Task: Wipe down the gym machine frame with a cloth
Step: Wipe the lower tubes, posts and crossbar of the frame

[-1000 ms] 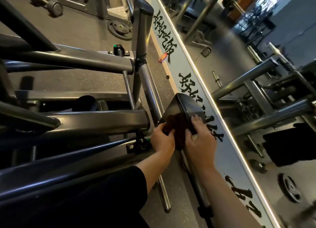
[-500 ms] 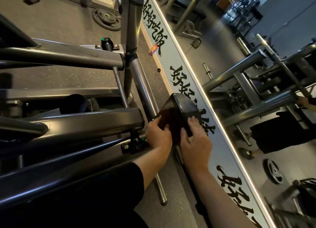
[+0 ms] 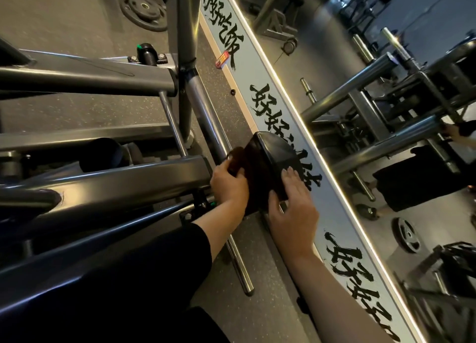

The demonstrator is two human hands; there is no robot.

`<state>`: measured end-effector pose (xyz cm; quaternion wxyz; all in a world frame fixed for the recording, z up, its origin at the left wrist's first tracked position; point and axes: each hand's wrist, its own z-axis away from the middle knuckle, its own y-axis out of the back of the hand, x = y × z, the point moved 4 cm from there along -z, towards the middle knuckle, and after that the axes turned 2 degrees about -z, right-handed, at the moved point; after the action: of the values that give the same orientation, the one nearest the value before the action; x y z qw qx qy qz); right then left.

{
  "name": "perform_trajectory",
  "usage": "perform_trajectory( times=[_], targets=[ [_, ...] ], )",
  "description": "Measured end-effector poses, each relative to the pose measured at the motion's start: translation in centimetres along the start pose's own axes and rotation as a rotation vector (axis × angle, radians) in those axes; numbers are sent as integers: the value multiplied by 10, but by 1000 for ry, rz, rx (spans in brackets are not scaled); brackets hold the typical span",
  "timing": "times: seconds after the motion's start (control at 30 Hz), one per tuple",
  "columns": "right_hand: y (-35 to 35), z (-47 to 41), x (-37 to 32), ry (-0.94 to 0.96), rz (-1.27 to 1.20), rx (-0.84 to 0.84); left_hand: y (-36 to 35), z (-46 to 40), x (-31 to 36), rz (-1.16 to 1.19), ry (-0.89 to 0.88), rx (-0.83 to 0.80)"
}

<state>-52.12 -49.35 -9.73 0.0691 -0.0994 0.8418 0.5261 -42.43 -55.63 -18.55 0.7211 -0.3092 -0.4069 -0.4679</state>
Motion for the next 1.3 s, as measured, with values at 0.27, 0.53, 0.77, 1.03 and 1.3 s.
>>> perform_trajectory(
  times=[0.27,0.53,0.77,1.03,1.3],
  targets=[
    [-3,2,-1,-41,-63,23,5,60,-5,54,-117,-6],
    [-7,4,-3,-100,-70,22,8,-1,16,80,-66,21],
    [-6,3,-6,-187,-189,13,2,67,-22,92,-46,-59],
    [-4,4,-2,-223,-302,-3,5,61,-7,245,-143,-50],
    [-17,26,-10,-69,64,-40,4,8,-57,181,336,-157]
  ],
)
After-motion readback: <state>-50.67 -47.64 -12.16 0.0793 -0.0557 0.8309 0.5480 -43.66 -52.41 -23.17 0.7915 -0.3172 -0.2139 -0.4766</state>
